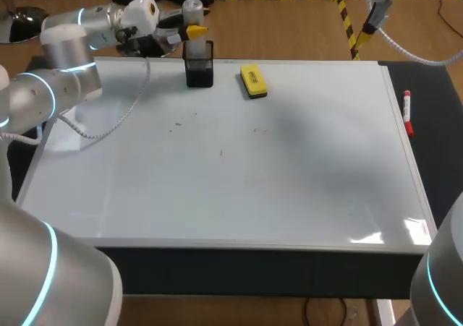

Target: Pick up the inspection probe, press it on each red-marked spot on the whiteboard one by one, put down the probe, pick up the eraser, and wipe off all the red marks.

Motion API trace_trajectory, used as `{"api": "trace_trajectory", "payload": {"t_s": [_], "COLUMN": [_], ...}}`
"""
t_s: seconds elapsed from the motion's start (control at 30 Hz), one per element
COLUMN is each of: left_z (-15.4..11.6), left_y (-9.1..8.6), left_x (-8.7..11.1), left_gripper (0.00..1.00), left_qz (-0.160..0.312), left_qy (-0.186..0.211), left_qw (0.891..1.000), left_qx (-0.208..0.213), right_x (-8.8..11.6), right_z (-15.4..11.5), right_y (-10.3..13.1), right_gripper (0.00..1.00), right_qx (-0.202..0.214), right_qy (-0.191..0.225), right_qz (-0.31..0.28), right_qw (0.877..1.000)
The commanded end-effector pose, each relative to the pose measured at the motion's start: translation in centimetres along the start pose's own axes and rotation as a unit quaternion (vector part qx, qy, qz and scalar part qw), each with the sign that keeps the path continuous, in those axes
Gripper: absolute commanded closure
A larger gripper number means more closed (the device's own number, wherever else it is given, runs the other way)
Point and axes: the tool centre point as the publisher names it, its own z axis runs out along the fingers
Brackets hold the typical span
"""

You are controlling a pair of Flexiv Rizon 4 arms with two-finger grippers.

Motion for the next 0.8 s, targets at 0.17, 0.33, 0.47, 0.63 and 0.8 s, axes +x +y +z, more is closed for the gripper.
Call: {"api": "trace_trajectory", "payload": {"t_s": [0.17, 0.33, 0.47, 0.63, 0.8], "left_z": [-0.4, -0.5, -0.6, -0.7, -0.8], "left_y": [1.1, 1.9, 2.3, 2.6, 2.7], "left_x": [0.4, 0.4, 0.4, 0.5, 0.6], "left_gripper": [1.0, 1.0, 1.0, 1.0, 1.0], "left_qz": [-0.004, -0.003, -0.005, -0.011, -0.013], "left_qy": [-0.005, -0.002, -0.003, -0.007, -0.012], "left_qw": [1.0, 1.0, 1.0, 1.0, 1.0], "left_qx": [0.0, 0.006, 0.006, 0.006, 0.006], "right_x": [0.0, 0.0, 0.0, 0.0, 0.0], "right_z": [-0.1, -0.1, -0.1, -0.1, -0.1], "right_y": [0.0, 0.0, 0.0, 0.0, 0.0], "right_gripper": [0.0, 0.0, 0.0, 0.0, 0.0], "right_qx": [0.001, 0.001, 0.001, 0.001, 0.001], "right_qy": [0.002, 0.002, 0.002, 0.002, 0.002], "right_qz": [-0.001, -0.001, -0.001, -0.001, -0.001], "right_qw": [1.0, 1.0, 1.0, 1.0, 1.0]}}
